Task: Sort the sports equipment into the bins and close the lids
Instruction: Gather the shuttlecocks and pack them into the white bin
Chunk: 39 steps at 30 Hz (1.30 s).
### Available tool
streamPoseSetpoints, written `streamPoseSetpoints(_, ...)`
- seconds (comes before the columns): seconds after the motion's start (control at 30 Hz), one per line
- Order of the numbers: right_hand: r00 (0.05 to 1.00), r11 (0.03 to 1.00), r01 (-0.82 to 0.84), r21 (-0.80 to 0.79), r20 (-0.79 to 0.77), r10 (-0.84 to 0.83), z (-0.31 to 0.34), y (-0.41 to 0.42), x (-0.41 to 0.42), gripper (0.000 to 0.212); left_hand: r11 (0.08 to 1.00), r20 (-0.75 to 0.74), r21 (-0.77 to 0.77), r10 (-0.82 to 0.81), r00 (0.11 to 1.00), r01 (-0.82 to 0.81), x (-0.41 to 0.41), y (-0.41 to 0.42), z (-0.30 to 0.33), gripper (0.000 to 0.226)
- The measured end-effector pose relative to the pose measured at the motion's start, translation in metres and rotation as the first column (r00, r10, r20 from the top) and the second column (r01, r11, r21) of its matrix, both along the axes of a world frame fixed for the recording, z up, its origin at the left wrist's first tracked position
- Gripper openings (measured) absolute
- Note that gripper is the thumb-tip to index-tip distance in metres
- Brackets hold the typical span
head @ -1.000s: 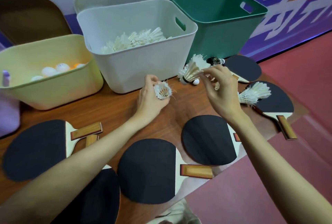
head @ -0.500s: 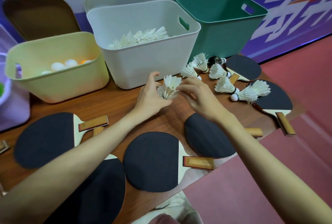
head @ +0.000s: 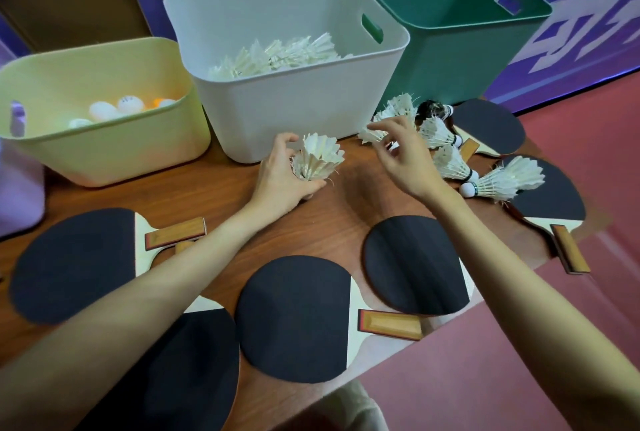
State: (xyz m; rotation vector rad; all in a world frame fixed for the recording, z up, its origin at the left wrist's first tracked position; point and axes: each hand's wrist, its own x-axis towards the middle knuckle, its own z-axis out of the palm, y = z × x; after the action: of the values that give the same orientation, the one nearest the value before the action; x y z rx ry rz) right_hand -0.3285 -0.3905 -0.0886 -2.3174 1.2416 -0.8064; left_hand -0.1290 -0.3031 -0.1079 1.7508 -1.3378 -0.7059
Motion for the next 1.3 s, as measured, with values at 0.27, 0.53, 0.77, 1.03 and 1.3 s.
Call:
streamPoseSetpoints(0.27, 0.845, 0.998, -0.022, -0.059, -0.534, -0.013, -0.010, -0.052, 0.019, 0.049, 0.999, 0.016, 0.011, -0.039, 0.999, 0.039, -0.002, -0.004, 0.004, 0.085)
streamPoseSetpoints(0.53, 0.767, 0.988, -0.112, -0.108, -0.642, 0.017, -0.008, -0.040, 0.016, 0.014, 0.998, 0.146, -0.013, -0.056, 0.988, 0.059, 0.002, 0.000, 0.007, 0.062)
streamPoseSetpoints(0.77, 0.999, 0.994, 0.014, -0.108, -0.029, -0.018, 0.023, 0.008, -0.003, 0.008, 0.997, 0.212, -0.036, -0.058, 0.975, 0.067, 0.010, 0.016, 0.007, 0.065)
streamPoseSetpoints(1.03, 0.936, 0.982, 0.059, -0.177, 0.351, 0.007, 0.045, 0.052, 0.012, 0.006, 0.996, 0.254, -0.054, -0.060, 0.965, 0.076, 0.007, 0.027, 0.013, 0.064)
streamPoseSetpoints(1.3, 0.947, 0.993, -0.062, -0.103, 0.307, 0.091, 0.024, 0.061, 0.028, 0.007, 0.990, 0.253, -0.086, -0.082, 0.964, 0.107, -0.003, 0.029, 0.018, 0.062)
